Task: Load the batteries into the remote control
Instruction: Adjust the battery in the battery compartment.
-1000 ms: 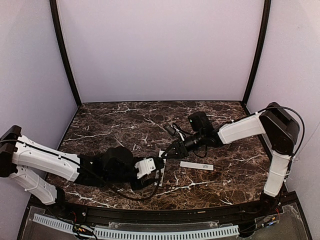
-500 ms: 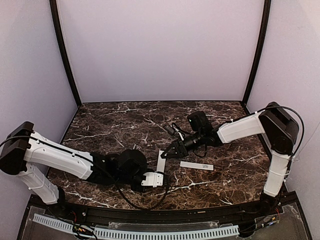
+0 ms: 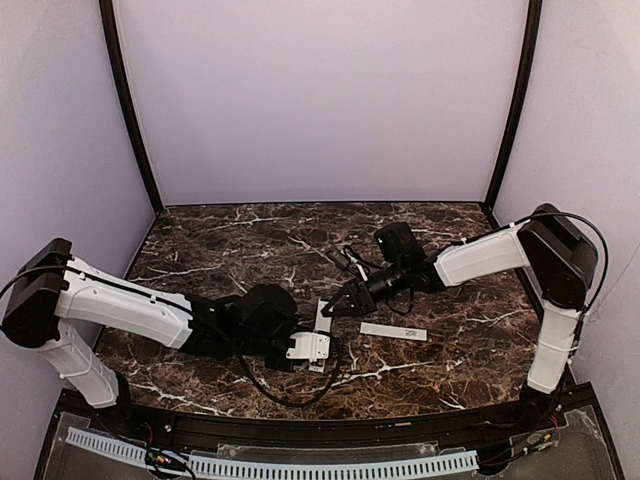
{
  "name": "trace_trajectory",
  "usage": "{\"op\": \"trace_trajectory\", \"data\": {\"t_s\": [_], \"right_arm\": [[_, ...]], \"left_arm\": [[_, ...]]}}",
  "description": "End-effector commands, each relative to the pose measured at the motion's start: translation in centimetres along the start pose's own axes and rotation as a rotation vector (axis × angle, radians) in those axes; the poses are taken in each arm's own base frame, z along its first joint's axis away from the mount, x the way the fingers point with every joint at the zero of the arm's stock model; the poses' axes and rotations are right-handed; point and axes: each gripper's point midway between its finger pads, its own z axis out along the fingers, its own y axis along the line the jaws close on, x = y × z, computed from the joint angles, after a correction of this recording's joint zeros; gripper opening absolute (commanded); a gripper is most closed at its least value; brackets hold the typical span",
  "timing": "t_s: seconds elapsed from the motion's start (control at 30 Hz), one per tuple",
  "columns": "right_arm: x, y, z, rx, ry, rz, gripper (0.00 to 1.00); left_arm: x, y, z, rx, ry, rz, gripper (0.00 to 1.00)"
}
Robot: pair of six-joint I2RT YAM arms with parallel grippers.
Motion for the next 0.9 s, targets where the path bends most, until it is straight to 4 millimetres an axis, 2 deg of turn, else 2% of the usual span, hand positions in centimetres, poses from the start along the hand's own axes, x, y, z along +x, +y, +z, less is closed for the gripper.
{"op": "trace_trajectory", "data": {"t_s": [0.0, 0.33, 0.53, 0.87], "right_arm": [[1.6, -1.7, 0.8, 0.052, 0.041, 0.016, 0.0], [1.6, -1.8, 0.9, 0.054, 0.042, 0.02, 0.0], [1.6, -1.9, 0.9, 0.055, 0.041, 0.018, 0.0], [1.5, -1.8, 0.9, 0.055, 0.04, 0.016, 0.0]], "left_arm": [[0.0, -0.2, 0.1, 0.036, 0.0, 0.019, 0.18], [0.3, -0.9, 0.6, 0.071, 0.014, 0.032, 0.1], [1.4, -1.9, 0.7, 0.11, 0.057, 0.04, 0.05], [2.5, -3.2, 1.2, 0.169, 0.106, 0.056, 0.04]]}}
